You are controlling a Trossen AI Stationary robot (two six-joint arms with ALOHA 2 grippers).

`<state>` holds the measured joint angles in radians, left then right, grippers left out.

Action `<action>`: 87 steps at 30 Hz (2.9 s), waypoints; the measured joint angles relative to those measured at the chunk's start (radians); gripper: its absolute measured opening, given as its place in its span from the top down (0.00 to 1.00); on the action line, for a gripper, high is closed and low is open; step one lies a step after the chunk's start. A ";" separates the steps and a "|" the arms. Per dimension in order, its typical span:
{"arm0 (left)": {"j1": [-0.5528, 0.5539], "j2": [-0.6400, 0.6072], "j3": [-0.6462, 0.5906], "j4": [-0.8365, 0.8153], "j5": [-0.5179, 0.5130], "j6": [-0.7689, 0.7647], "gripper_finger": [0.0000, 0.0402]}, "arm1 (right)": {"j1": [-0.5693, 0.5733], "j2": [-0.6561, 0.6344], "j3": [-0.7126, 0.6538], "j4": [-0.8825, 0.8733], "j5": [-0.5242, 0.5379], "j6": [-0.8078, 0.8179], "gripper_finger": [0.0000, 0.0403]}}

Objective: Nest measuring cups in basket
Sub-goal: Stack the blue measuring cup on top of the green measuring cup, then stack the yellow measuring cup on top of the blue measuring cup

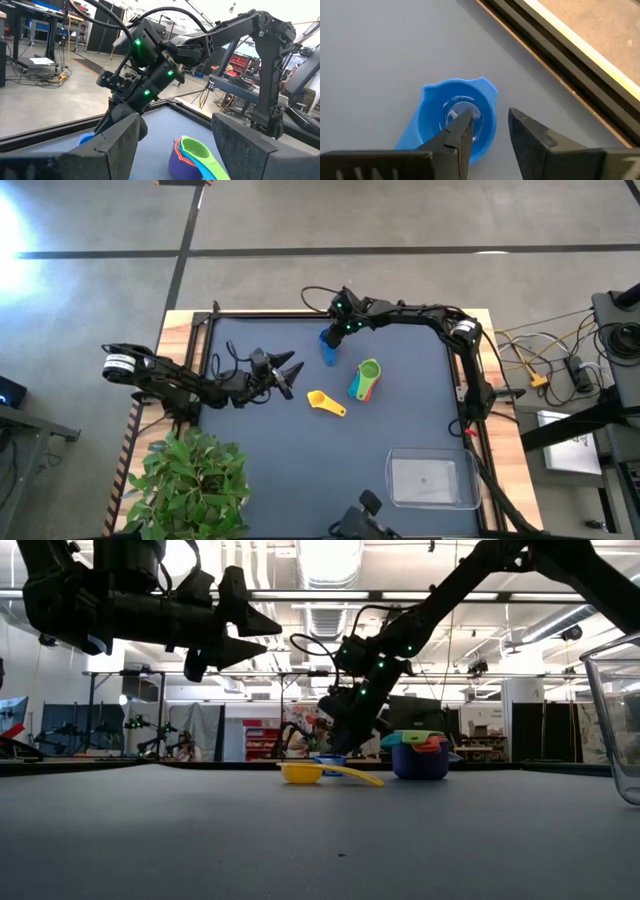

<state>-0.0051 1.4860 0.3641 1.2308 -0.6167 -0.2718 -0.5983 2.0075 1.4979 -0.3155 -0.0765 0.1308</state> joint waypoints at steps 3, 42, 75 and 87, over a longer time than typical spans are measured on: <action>0.000 0.000 0.000 0.000 0.000 0.000 0.42 | 0.000 0.005 0.000 0.004 0.001 -0.014 0.73; 0.000 0.000 0.000 0.009 -0.001 -0.029 0.42 | 0.090 -0.807 -0.674 -0.028 0.015 0.380 0.98; 0.004 0.000 0.104 -0.221 0.032 -0.033 0.42 | 0.188 -0.876 -0.668 0.080 -0.011 0.152 0.74; 0.013 0.000 0.079 -0.205 0.032 -0.015 0.42 | 0.375 -0.633 -0.502 0.169 -0.001 -0.050 0.73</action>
<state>0.0075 1.4864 0.4435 1.0254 -0.5843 -0.2863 -0.2233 1.3748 0.9954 -0.1463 -0.0772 0.0812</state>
